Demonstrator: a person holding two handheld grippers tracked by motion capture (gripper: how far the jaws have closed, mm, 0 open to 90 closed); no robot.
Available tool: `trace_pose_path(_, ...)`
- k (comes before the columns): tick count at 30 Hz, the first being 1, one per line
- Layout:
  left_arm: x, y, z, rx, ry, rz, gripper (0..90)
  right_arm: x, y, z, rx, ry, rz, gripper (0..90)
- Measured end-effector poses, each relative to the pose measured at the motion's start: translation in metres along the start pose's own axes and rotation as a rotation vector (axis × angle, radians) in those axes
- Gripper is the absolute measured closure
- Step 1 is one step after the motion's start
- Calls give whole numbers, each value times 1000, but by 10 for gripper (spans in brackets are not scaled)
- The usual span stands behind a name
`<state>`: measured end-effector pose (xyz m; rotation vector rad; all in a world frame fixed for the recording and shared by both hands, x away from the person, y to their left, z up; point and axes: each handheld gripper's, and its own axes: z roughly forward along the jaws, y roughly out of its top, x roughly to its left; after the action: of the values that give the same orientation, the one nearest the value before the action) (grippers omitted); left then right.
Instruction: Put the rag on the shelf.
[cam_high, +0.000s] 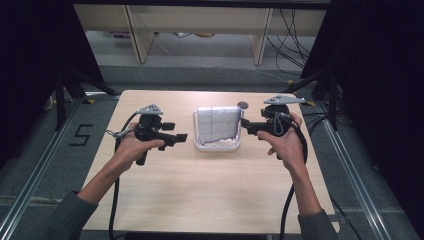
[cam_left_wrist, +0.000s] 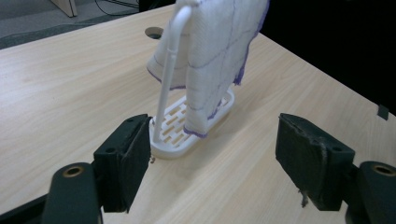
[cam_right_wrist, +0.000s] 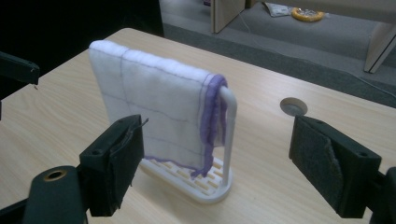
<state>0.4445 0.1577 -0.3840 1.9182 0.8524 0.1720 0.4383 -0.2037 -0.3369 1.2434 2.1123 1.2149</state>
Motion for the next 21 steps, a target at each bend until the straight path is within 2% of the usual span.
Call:
trace_pose_path(3,-2,-7,-2,5,-10,6,261,4,-5,-1,-8,14,-5,189)
trace_pose_path(5,-3,-11,-3,1,-7,6,260,5,-8,-1,-3,18,-27,189)
trace_pose_path(8,-5,-16,-5,1,-12,10,260,9,-14,-2,6,23,-15,189)
trace_pose_path(10,-6,-20,-7,0,-12,13,259,10,-19,-1,4,30,-35,189)
trace_pose_path(14,-9,-26,-9,2,-24,16,259,14,-26,-2,13,34,-18,189)
trace_pose_path(16,-10,-29,-10,11,-19,29,257,15,-30,-2,13,41,-35,188)
trace_pose_path(18,-11,-34,-10,8,-18,32,257,17,-35,-2,12,43,-31,188)
trace_pose_path(19,-12,-37,-11,7,-23,31,257,19,-37,-2,14,50,-11,188)
trace_pose_path(20,-12,-39,-11,9,-24,31,257,17,-39,-1,2,55,-55,188)
trace_pose_path(21,-12,-42,-11,12,-33,34,257,19,-41,-3,14,41,-39,188)
